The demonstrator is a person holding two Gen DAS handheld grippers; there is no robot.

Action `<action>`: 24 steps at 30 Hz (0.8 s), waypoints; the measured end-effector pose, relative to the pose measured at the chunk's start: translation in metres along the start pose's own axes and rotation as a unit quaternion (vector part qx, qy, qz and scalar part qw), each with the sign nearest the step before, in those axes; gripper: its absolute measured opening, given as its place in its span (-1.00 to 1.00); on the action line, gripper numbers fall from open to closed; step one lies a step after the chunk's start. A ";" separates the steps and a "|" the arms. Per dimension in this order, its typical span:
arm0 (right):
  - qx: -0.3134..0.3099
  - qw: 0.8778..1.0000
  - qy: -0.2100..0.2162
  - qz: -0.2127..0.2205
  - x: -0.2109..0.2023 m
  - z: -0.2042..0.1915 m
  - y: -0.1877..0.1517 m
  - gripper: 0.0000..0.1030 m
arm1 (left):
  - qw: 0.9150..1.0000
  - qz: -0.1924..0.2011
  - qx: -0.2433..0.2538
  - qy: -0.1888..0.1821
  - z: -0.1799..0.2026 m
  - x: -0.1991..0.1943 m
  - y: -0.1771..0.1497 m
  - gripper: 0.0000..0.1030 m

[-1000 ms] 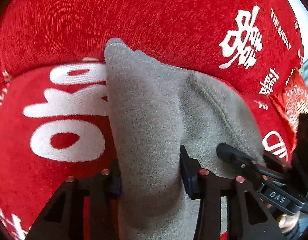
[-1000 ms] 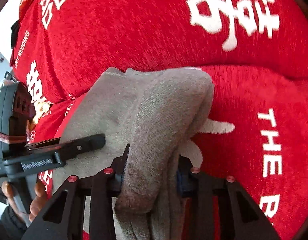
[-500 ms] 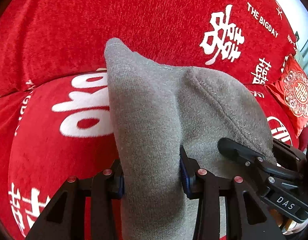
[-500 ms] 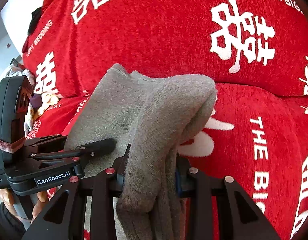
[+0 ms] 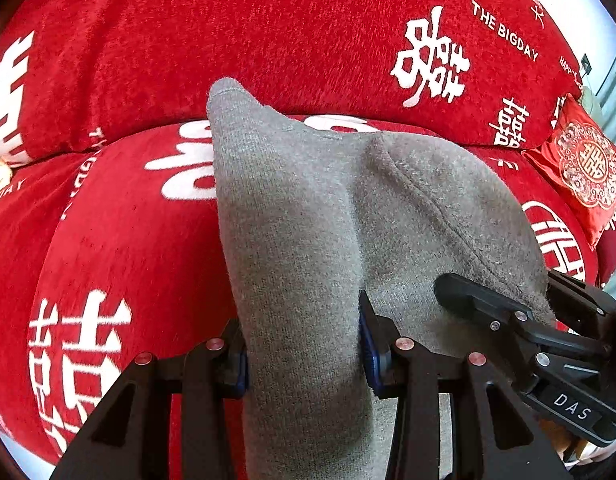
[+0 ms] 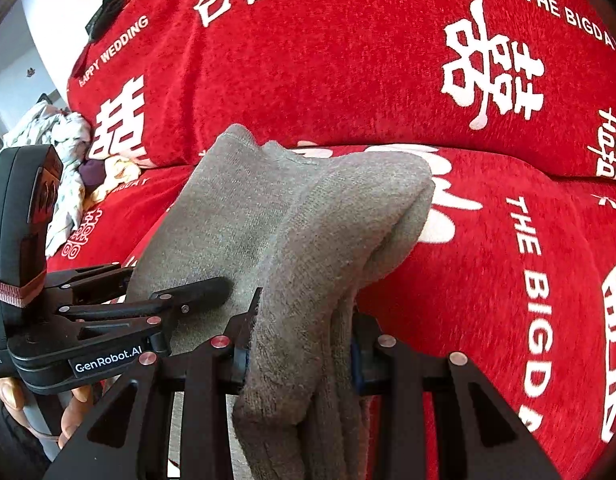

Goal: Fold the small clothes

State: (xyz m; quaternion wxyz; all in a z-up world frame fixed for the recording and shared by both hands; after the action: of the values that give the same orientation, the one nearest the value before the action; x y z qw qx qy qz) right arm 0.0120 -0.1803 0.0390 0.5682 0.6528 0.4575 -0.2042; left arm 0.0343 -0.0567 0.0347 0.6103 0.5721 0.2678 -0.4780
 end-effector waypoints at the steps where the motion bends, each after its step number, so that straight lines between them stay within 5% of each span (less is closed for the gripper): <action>1: -0.002 1.000 0.000 0.000 -0.001 -0.002 -0.003 -0.29 | 1.000 0.000 0.001 0.002 -0.001 -0.002 -0.004 -0.16; 24: -0.009 1.000 0.011 -0.016 0.004 -0.032 -0.056 -0.29 | 1.000 -0.009 -0.018 0.003 -0.023 -0.006 -0.066 -0.15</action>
State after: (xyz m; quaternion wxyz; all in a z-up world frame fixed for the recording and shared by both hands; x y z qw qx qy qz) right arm -0.0403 -0.1526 0.0133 0.5657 0.6427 0.4756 -0.2020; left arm -0.0216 -0.0256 0.0067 0.6158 0.5596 0.2831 -0.4769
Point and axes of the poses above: each gripper's, at about its wrist camera, not at the fingertips, and x roughly the way its jaws point, z to its right, y to its top, the point moved 9 cm from there along x, roughly the way its jaws point, and after that the axes turned 1 degree about -z, right-handed, at the moved point
